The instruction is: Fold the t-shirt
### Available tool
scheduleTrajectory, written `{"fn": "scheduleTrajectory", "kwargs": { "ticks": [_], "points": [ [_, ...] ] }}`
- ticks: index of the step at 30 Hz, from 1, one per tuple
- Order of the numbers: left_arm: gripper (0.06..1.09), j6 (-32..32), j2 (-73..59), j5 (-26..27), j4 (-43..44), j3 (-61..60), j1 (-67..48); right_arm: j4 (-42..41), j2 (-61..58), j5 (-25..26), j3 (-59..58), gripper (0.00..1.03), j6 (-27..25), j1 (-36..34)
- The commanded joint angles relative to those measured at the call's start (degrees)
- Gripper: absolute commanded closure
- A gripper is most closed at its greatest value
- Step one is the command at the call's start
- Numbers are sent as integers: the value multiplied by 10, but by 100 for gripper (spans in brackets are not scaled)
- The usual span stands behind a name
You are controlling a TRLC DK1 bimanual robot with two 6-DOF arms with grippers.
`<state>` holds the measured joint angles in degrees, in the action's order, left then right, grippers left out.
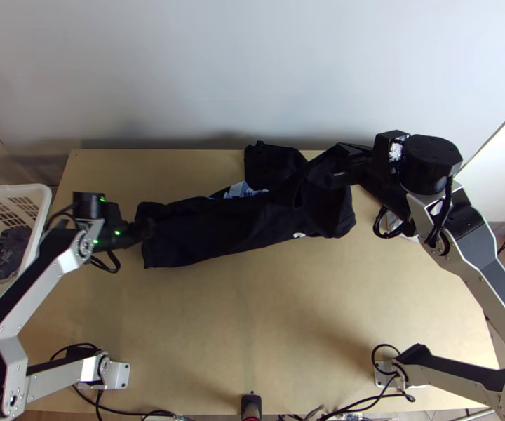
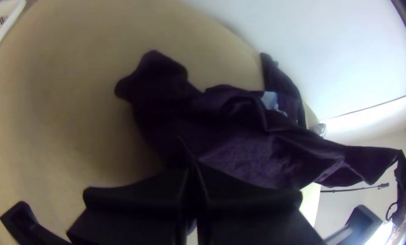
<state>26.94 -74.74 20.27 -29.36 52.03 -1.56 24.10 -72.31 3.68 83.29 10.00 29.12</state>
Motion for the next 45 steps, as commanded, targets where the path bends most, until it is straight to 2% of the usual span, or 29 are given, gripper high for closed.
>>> {"fn": "scheduleTrajectory", "kwargs": {
  "ticks": [1,5,14,21,29,35,40,45],
  "points": [
    [105,-22,44,-1,-63,87,37,0,1,1,4,96,1,-4],
    [105,-41,44,-1,-81,138,57,8,5,1,21,96,2,-13],
    [105,-32,36,-1,-85,259,118,37,7,8,131,96,1,-23],
    [105,20,35,-1,-34,362,182,29,-17,55,246,96,3,-43],
    [105,91,34,-1,-1,451,229,24,-49,67,355,96,10,-80],
    [105,146,89,0,54,453,248,0,-46,92,409,97,18,-65],
    [105,125,160,30,62,424,246,6,-4,91,391,99,28,-63],
    [105,99,228,49,108,350,231,5,52,91,345,100,26,-64]
  ]
}}
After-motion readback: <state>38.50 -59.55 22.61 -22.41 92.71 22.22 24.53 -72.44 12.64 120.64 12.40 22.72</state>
